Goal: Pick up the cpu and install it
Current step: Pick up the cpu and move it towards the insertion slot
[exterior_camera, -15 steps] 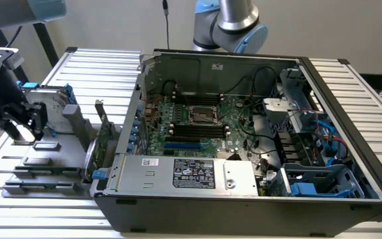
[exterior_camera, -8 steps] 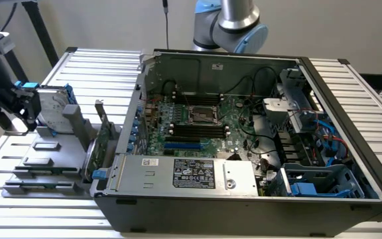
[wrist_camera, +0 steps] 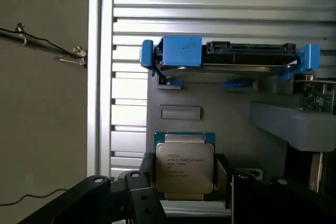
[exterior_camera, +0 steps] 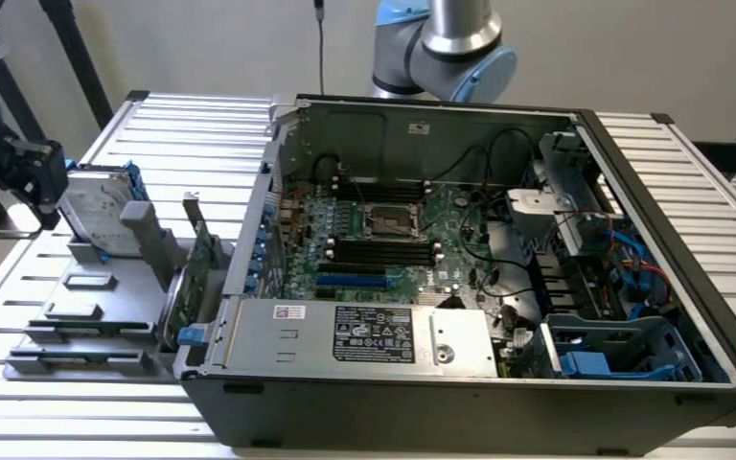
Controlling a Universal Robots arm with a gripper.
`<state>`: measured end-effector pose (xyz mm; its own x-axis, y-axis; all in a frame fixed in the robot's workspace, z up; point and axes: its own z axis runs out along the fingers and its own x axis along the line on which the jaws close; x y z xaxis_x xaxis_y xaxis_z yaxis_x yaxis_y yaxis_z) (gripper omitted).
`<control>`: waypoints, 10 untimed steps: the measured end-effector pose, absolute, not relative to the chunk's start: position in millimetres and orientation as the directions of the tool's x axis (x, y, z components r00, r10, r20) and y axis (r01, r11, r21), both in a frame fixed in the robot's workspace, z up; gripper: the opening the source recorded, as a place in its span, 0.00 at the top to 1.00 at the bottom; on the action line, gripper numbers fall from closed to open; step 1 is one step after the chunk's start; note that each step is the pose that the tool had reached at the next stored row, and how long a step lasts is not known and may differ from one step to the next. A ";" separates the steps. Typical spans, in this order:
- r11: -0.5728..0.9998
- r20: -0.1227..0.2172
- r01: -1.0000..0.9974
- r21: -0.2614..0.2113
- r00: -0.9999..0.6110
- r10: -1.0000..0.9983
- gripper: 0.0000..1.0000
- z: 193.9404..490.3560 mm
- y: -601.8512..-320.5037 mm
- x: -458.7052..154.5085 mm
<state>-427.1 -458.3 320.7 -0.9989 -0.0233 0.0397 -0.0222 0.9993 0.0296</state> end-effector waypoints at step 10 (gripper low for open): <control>0.999 0.040 -0.029 0.030 -0.999 -0.030 0.45 364.1 -453.6 -402.6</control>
<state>-402.6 -453.6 364.1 -0.9988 -0.0302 0.0396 -0.0291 0.9991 0.0295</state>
